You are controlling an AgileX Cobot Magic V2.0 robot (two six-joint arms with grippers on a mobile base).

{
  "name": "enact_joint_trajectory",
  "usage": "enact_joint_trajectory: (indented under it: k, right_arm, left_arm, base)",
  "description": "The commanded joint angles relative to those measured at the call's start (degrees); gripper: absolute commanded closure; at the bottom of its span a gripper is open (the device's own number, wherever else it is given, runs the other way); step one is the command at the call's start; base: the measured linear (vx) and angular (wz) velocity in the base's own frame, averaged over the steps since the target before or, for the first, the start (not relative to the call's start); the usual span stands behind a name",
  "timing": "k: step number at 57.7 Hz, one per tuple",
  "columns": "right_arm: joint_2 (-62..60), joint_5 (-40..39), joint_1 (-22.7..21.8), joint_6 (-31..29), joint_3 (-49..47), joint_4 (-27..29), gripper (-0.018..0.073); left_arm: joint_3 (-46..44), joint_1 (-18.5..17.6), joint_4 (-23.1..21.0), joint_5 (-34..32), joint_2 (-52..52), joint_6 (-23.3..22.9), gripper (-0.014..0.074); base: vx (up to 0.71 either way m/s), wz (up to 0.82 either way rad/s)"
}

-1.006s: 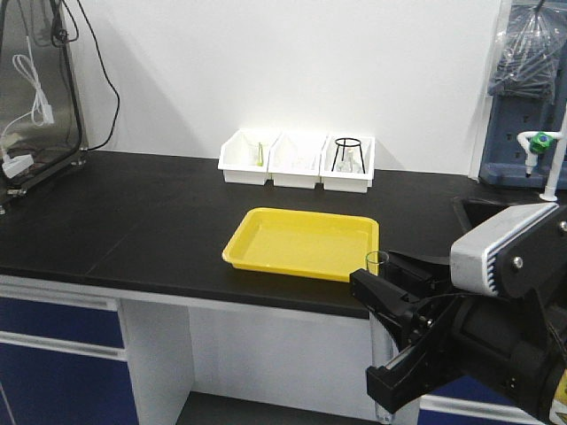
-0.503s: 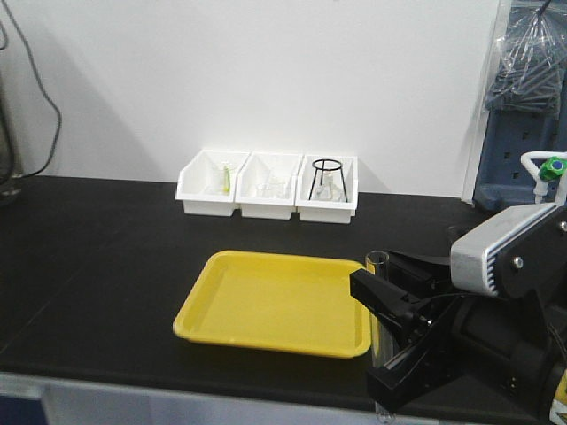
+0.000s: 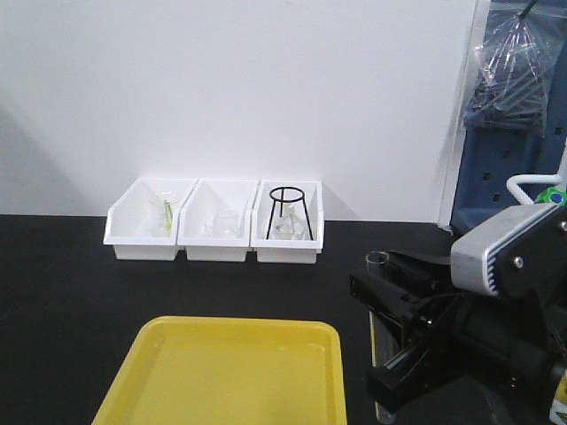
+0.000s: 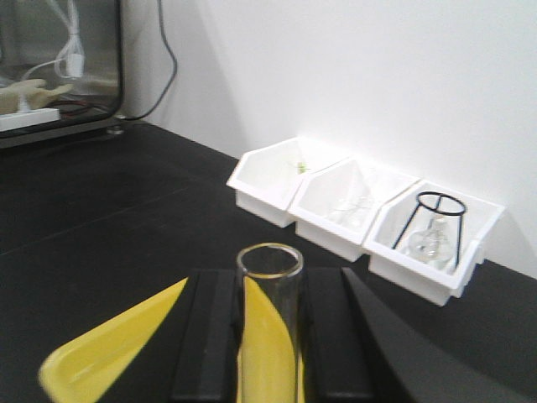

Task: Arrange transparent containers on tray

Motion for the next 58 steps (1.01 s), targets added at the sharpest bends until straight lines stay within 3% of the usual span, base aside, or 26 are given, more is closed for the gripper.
enact_joint_trajectory:
  k: [1, 31, 58]
  right_arm:
    - [-1.16, -3.96, -0.05, -0.10, -1.73, 0.15, 0.0571]
    - [-1.16, -3.87, -0.05, -0.10, -1.73, 0.15, 0.0571]
    - [-1.16, -3.87, -0.05, -0.10, -1.73, 0.15, 0.0571]
  left_arm:
    - [-1.43, -0.32, 0.31, -3.54, 0.03, -0.52, 0.0600]
    - [-1.43, -0.32, 0.31, -3.54, 0.03, -0.52, 0.0600]
    - [-1.43, -0.32, 0.31, -3.54, 0.03, -0.52, 0.0600]
  base:
    - [0.38, -0.19]
    - [0.30, -0.18]
    - [0.07, -0.07]
